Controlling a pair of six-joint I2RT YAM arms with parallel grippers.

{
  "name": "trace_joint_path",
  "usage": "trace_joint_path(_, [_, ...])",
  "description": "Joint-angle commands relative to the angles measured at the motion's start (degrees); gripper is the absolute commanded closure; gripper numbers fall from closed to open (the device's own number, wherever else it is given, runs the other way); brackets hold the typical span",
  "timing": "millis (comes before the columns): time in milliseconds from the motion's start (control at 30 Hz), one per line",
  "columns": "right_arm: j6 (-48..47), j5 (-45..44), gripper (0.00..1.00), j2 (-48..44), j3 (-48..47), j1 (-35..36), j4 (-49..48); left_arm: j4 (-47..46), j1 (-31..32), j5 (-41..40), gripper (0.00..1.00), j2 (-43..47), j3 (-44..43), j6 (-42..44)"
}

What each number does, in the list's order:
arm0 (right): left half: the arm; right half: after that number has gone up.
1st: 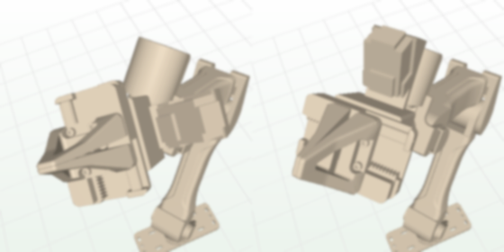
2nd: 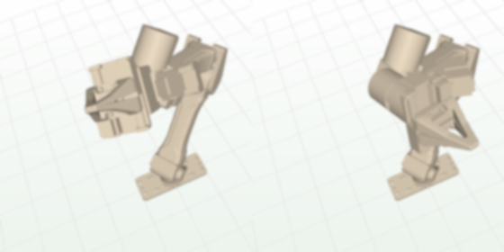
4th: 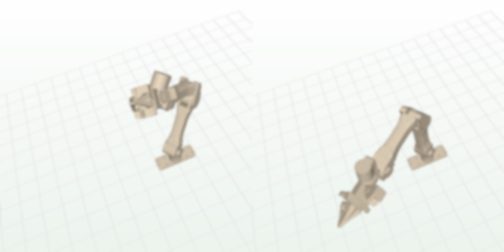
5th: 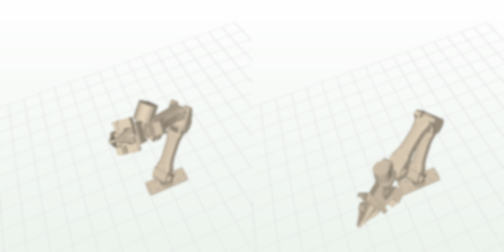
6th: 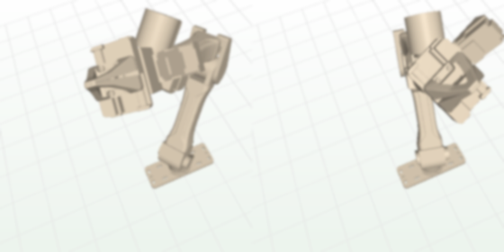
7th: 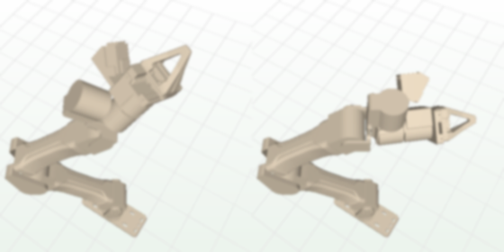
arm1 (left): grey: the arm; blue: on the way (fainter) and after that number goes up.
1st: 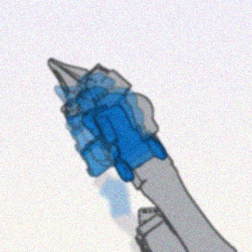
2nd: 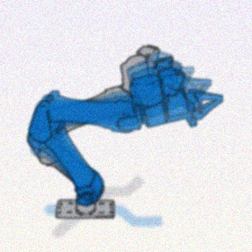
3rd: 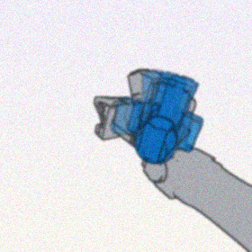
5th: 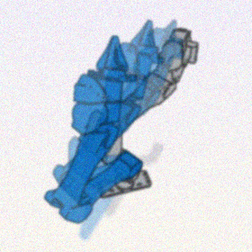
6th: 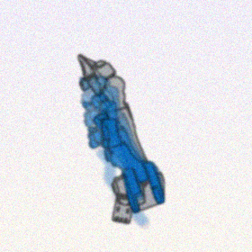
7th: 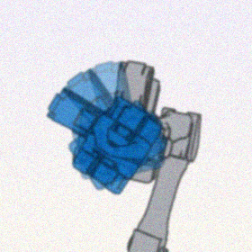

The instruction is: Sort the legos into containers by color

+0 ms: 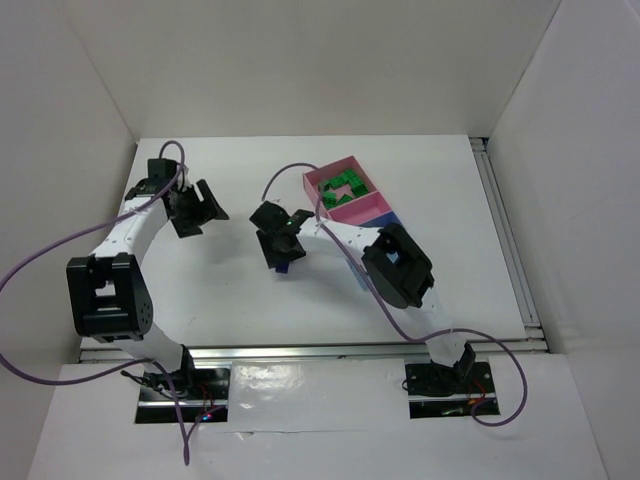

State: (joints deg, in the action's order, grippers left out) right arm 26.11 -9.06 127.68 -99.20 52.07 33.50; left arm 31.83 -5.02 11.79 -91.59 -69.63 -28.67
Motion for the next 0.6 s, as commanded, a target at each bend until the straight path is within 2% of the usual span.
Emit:
trace_joint_path(0, [0.5, -6.0, 0.39, 3.6, -3.8, 0.6, 5.7, -0.2, -1.0, 0.7, 0.17, 2.6, 1.1, -1.7])
trace_joint_path(133, [0.0, -9.9, 0.42, 5.9, -6.3, 1.7, 8.4, -0.7, -1.0, 1.2, 0.18, 2.6, 1.1, -1.7])
trace_joint_path(367, [-1.1, -12.3, 0.7, 4.2, -6.2, 1.7, 8.3, -0.7, -1.0, 1.7, 0.18, 2.6, 1.6, -1.7])
trace_joint_path(567, [-1.8, -12.6, 0.73, -4.5, -1.0, 1.1, 4.1, -1.2, -1.0, 2.3, 0.18, 2.6, 1.6, -1.7])
